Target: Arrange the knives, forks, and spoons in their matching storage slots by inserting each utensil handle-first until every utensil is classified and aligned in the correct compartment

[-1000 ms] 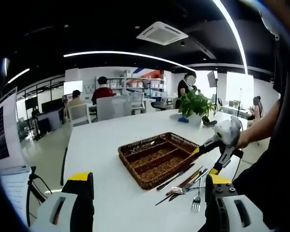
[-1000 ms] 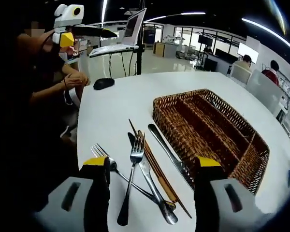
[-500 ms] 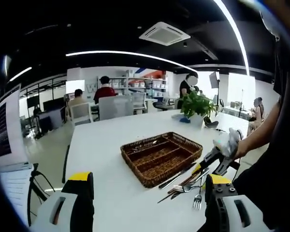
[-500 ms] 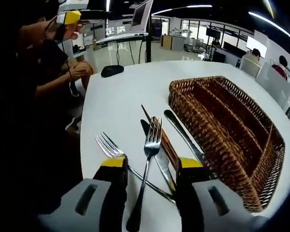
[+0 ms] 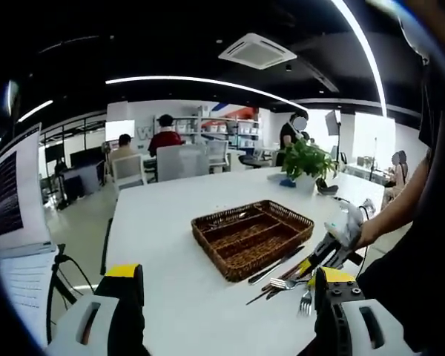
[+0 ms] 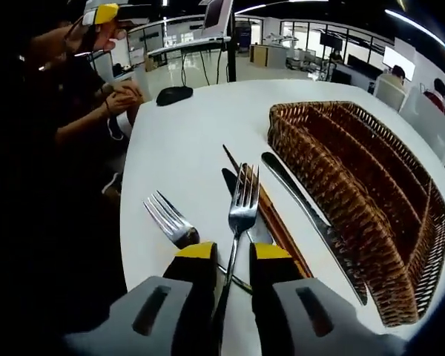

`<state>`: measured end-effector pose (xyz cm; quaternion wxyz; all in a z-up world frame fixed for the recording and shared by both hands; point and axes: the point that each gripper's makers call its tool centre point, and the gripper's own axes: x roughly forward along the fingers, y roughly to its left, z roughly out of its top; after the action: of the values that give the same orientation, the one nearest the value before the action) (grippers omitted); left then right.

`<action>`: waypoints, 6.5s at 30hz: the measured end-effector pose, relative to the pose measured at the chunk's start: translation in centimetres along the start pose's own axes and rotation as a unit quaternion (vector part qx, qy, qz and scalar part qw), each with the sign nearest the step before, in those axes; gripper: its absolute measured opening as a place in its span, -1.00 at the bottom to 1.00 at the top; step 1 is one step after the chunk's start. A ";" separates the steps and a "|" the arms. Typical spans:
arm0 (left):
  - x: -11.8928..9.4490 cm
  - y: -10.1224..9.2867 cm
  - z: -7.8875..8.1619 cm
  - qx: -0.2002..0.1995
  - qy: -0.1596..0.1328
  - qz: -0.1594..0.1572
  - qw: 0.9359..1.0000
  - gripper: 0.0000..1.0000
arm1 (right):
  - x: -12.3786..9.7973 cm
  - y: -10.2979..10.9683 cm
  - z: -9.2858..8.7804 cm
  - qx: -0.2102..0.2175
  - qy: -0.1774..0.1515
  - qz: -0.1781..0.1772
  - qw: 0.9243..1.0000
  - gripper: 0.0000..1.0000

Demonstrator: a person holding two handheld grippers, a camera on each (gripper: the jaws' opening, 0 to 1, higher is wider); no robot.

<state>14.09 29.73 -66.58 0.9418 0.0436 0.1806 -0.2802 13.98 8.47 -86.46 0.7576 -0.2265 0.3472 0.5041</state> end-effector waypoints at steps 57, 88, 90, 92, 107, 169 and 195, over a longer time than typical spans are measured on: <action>2.1 -0.9 1.8 0.008 -0.014 -0.034 0.999 1.00 | -8.7 -3.2 7.3 -0.148 0.004 0.003 0.989 -1.00; 3.6 -3.0 2.6 0.027 0.004 -0.080 0.996 1.00 | -15.9 -4.9 12.1 -0.200 0.017 -0.010 0.980 -1.00; 3.7 -3.0 2.6 0.028 0.005 -0.082 0.996 1.00 | -15.8 -4.9 12.0 -0.201 0.020 -0.008 0.979 -1.00; 3.8 -3.0 2.6 0.029 0.004 -0.081 0.996 1.00 | -15.8 -4.9 11.9 -0.202 0.023 -0.008 0.979 -1.00; 4.0 -3.0 2.5 0.024 0.006 -0.081 0.996 1.00 | -15.2 -6.2 12.0 -0.216 0.028 -0.003 0.976 -1.00; 5.1 -2.0 1.0 0.003 0.025 -0.085 0.996 1.00 | -8.1 -14.5 15.4 -0.266 0.049 0.016 0.963 -1.00; 6.6 -1.8 2.2 0.044 0.032 -0.086 0.995 1.00 | -5.0 -19.5 17.8 -0.281 0.054 0.004 0.958 -1.00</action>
<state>18.95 24.43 -66.89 0.9050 0.0783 0.2015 -0.3663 36.00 10.19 -71.11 0.6414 -0.4557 0.2330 0.5715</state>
